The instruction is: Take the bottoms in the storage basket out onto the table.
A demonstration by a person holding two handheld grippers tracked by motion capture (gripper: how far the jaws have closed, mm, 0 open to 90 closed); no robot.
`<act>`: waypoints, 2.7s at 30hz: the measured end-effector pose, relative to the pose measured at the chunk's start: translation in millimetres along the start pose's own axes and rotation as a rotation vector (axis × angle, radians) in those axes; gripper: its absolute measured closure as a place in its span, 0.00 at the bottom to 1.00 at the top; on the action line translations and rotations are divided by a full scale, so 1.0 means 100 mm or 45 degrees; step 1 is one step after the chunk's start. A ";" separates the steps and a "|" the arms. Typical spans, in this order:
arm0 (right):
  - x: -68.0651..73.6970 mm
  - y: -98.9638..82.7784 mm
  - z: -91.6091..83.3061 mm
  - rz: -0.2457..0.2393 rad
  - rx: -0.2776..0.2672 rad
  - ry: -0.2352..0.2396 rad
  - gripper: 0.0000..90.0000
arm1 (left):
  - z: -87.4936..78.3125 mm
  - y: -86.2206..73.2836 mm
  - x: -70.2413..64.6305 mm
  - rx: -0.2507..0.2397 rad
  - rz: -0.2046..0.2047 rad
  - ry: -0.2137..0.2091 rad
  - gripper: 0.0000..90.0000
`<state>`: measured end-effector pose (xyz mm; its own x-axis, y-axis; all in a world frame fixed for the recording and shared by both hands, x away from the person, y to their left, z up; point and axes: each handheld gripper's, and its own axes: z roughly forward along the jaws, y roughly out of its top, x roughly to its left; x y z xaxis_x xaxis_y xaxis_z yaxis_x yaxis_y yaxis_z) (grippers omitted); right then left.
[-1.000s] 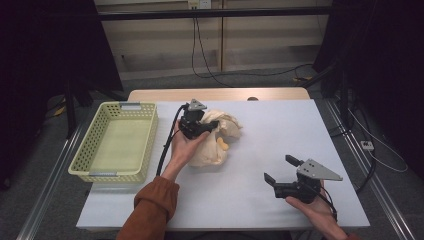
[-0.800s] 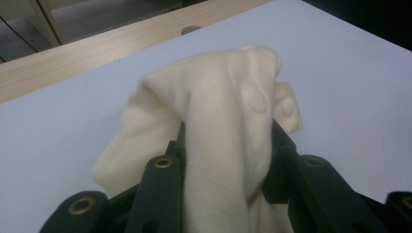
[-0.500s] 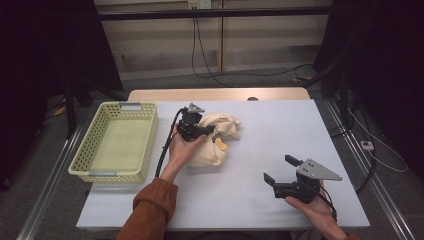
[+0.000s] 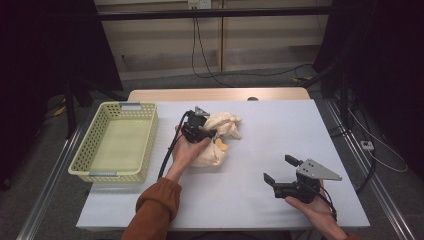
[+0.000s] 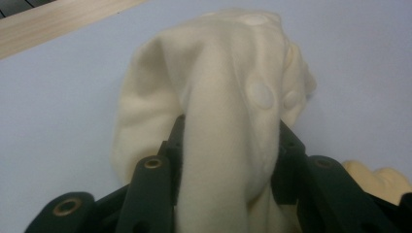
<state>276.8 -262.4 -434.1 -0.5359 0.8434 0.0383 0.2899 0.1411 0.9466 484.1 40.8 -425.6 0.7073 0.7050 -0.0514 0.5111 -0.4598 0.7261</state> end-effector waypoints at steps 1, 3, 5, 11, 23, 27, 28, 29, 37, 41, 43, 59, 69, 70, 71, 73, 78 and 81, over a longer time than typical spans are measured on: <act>0.00 0.00 0.00 -0.001 0.001 0.000 0.04 | 0.02 0.00 0.00 0.003 -0.010 -0.006 0.68; 0.00 0.00 0.00 -0.002 0.001 0.000 0.04 | 0.05 -0.01 0.02 0.022 -0.028 -0.007 0.66; 0.00 0.00 0.00 0.001 0.000 0.001 0.04 | 0.08 -0.01 0.02 0.033 -0.036 -0.014 0.65; 0.01 0.00 0.00 -0.001 0.000 0.006 0.04 | 0.16 0.01 -0.03 0.090 0.009 0.018 0.63; 0.00 0.00 0.00 -0.006 -0.002 0.008 0.04 | 0.24 0.01 -0.04 0.151 0.034 0.030 0.55; -0.01 0.00 0.02 -0.003 0.002 0.013 0.04 | 0.23 0.01 -0.03 0.144 0.040 0.012 0.46; -0.01 0.00 0.02 0.001 0.003 0.013 0.04 | 0.23 0.01 -0.02 0.142 0.033 0.001 0.43; -0.01 0.00 0.02 -0.003 0.003 0.015 0.04 | 0.23 0.01 -0.01 0.146 0.027 0.001 0.42; -0.03 -0.01 0.02 0.000 0.001 0.013 0.04 | 0.20 0.02 -0.01 0.151 -0.006 0.018 0.24; -0.03 -0.01 0.01 0.004 0.001 0.008 0.04 | 0.17 0.03 0.00 0.135 -0.017 0.014 0.16; -0.04 -0.02 0.00 0.009 0.001 0.002 0.04 | 0.16 0.04 0.00 0.125 -0.015 0.011 0.14; -0.04 -0.02 0.00 0.012 0.002 0.001 0.04 | 0.01 0.11 -0.07 -0.019 0.022 -0.006 0.08; -0.03 -0.01 0.00 0.012 -0.001 -0.001 0.04 | -0.17 0.16 -0.15 -0.149 0.038 -0.035 0.08; -0.03 -0.01 0.00 0.007 -0.001 0.000 0.04 | -0.19 0.16 -0.16 -0.152 0.035 -0.041 0.08; -0.02 -0.01 0.00 0.007 -0.001 -0.002 0.04 | -0.21 0.16 -0.16 -0.147 0.036 -0.045 0.08; -0.02 -0.01 -0.01 0.005 -0.002 -0.001 0.04 | -0.23 0.17 -0.16 -0.145 0.026 -0.065 0.07; -0.02 -0.01 -0.01 0.003 -0.002 -0.005 0.04 | -0.27 0.17 -0.15 -0.149 -0.030 -0.102 0.09; -0.02 -0.01 -0.01 0.004 -0.003 -0.006 0.04 | -0.28 0.17 -0.14 -0.129 -0.011 -0.090 0.09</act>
<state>277.0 -264.6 -434.5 -0.5313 0.8462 0.0399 0.2897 0.1372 0.9472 469.4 38.4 -393.4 0.7374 0.6674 -0.1038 0.4683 -0.3944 0.7906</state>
